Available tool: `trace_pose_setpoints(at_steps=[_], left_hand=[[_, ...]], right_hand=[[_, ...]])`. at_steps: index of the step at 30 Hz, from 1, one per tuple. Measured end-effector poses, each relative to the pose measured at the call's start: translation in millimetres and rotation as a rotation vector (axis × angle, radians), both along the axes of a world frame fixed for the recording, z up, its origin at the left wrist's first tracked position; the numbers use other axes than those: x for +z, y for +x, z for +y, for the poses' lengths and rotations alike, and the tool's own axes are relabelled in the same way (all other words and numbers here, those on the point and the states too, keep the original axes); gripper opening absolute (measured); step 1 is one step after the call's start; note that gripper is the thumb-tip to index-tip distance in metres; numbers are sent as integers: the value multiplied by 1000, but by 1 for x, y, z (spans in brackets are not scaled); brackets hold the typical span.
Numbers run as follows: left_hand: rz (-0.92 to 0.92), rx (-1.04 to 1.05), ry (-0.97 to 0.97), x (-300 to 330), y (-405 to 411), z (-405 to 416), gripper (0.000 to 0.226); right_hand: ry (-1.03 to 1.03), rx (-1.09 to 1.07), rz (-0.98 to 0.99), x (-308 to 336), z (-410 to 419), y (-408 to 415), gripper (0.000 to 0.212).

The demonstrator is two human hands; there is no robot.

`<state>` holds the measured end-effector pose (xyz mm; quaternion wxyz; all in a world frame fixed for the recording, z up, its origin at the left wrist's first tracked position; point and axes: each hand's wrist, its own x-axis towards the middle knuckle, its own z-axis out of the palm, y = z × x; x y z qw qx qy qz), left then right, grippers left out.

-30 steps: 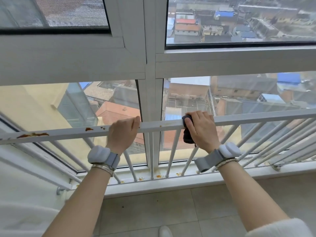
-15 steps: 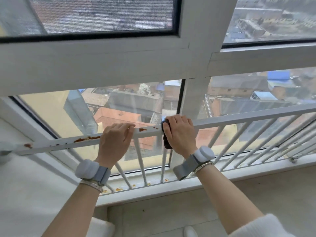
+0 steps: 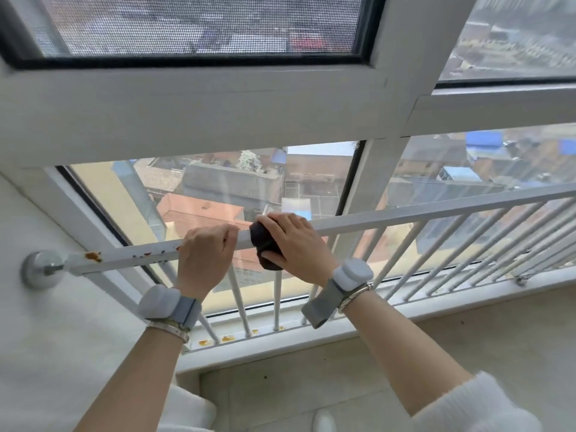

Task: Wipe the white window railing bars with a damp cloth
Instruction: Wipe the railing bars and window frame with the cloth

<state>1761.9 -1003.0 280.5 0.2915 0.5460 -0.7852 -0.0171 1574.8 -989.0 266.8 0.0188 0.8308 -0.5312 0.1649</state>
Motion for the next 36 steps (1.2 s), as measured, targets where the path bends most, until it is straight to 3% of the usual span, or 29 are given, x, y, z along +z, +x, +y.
trace_pose_setpoints(at_steps=[9,15,26,32,36], left_hand=[[35,71,8,0,20,1,49],[7,152,-14,-5,64,9,45],[130,281,-20,-3,111,36,33],[93,352,-12,-5,126,44,30],[54,390,1,-5,135,43,37]], right_hand=[[2,-100,2,4,6,-67,59],[-43,-42,48,2,-1,-16,53],[-49,143,76,-2,-18,136,53],[12,328,78,11,-29,141,64],[21,314,-19,21,-22,109,55]])
